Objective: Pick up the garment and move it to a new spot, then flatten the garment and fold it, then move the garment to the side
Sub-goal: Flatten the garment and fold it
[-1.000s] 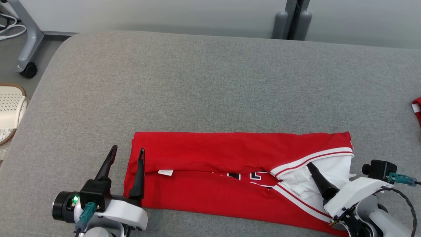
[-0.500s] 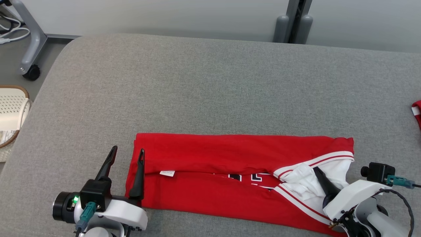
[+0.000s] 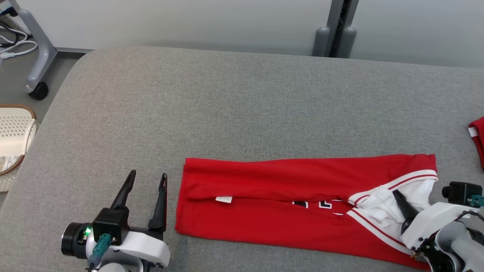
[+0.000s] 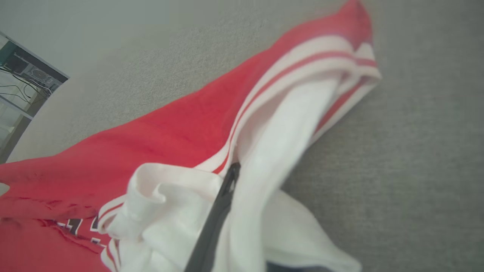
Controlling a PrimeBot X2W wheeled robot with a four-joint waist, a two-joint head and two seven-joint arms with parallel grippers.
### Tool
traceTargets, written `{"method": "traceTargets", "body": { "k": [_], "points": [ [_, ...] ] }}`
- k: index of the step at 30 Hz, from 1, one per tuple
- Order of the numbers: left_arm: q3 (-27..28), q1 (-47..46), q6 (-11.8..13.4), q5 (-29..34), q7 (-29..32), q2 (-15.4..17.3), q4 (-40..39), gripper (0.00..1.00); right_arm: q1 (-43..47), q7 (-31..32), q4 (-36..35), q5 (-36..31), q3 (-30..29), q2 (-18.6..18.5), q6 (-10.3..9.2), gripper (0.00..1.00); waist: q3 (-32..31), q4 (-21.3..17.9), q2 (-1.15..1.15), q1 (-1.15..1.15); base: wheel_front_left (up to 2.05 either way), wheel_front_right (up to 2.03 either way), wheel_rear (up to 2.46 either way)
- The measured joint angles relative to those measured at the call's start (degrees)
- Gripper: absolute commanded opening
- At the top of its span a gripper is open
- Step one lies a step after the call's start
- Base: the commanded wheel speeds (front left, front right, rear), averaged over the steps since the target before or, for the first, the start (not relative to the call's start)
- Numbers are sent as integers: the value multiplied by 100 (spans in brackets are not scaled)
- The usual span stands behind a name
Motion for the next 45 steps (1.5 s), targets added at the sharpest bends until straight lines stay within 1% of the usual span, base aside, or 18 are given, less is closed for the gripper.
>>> {"method": "traceTargets", "body": {
  "k": [11, 16, 23, 32, 35, 40, 45],
  "points": [
    [-2, 35, 0, -24, 0, 1, 24, 100, -360, 131, 715, -230, 178, -703, -2, 0, -109, 23, 0, 0, 0, 0, 0],
    [-7, 87, -47, -5, 1, 0, 52, 100, -570, 277, 960, -270, 224, -902, -3, 0, -173, 31, 0, 0, 0, 0, 0],
    [-24, 121, -53, 4, 0, 0, 77, 100, -732, 402, 1006, -291, 350, -848, -19, 0, -277, 59, 0, 0, 0, 0, 0],
    [-9, 241, -21, -81, 1, 0, 114, 100, -766, 593, 784, -386, 520, -704, -19, 0, -473, 14, 0, 0, 0, 0, 0],
    [-37, 263, 4, -136, 1, 0, 120, 100, -773, 709, 565, -324, 515, -609, -19, 0, -574, -48, 0, 0, 0, 0, 0],
    [-107, 291, 65, -240, 0, 0, 140, 100, -771, 836, 324, -320, 476, -560, -20, 0, -683, -92, 0, 0, 0, 0, 0],
    [-136, 300, 115, -300, 0, -1, 142, 100, -782, 967, 88, -321, 407, -381, -20, 0, -715, -115, 0, 0, 0, 0, 0]
  ]
}}
